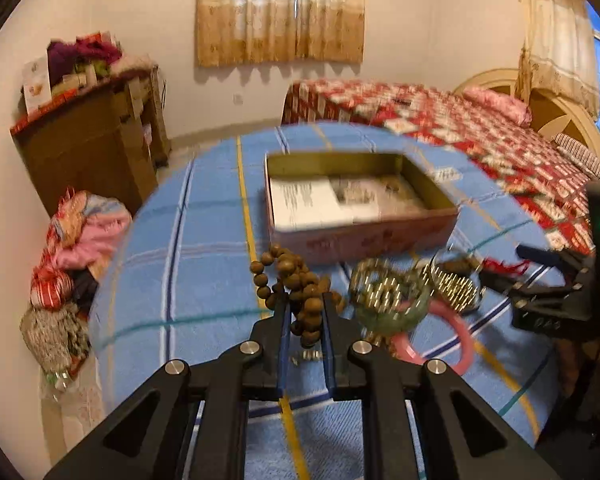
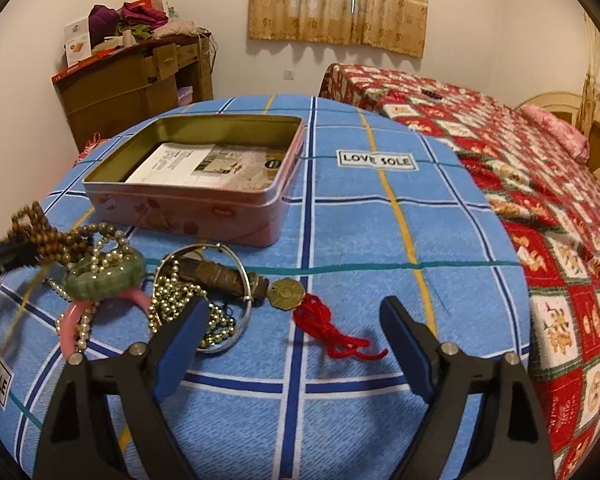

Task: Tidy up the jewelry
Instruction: 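Lift the brown bead bracelet with the left gripper while the right gripper grasps the silver hoop bangle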

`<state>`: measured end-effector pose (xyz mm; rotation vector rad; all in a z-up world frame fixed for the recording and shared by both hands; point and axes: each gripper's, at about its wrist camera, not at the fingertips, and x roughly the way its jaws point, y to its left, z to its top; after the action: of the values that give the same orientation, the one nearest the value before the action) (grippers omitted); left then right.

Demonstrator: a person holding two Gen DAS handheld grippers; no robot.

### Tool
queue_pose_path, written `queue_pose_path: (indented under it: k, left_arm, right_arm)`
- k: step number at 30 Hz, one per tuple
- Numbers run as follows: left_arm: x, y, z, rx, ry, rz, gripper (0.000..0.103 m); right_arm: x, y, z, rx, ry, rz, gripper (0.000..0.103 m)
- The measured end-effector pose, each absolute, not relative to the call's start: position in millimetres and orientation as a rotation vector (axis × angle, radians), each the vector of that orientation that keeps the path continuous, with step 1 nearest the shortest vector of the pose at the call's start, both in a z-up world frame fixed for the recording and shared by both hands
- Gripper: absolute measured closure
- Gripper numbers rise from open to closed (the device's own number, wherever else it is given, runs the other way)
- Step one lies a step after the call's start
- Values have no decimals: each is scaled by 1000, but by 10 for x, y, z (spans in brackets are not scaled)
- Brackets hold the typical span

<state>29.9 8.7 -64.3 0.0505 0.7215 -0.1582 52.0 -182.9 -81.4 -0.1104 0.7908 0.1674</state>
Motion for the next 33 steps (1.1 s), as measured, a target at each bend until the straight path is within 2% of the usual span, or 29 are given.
queue_pose_path:
  k: [7,16,18,22,24,28,31,33]
  left_arm:
    - [257,108,-426,63,669,-154,90]
    - [330,171,-619,33,711,-122,90]
    - [329,150,-630,35,711,-126,90]
    - [325,87,-660,44,718,-142,90]
    - [328,65,-678,46,723,-149,90]
    - [336,51,-706,49,734,-154,90]
    - [338,59,-713,48,735,-154,90]
    - [338,58,-715,47,736,-156,90]
  right_arm:
    - [526,-1889,-789,-100,780,168,18]
    - [541,-1856,-759,-84,774,208,29]
    - [571,-1806,-742,-91,768,216,35]
    - [676,-1730,-816,-122,788,226,38]
    - [719,-1694,-859,-146,801,228,44]
    - [798,-1696,-853,-138,805,248,46]
    - [843,-1717,-858,-118,818,289,53]
    - [846,-1724,-858,-94,831,332,67]
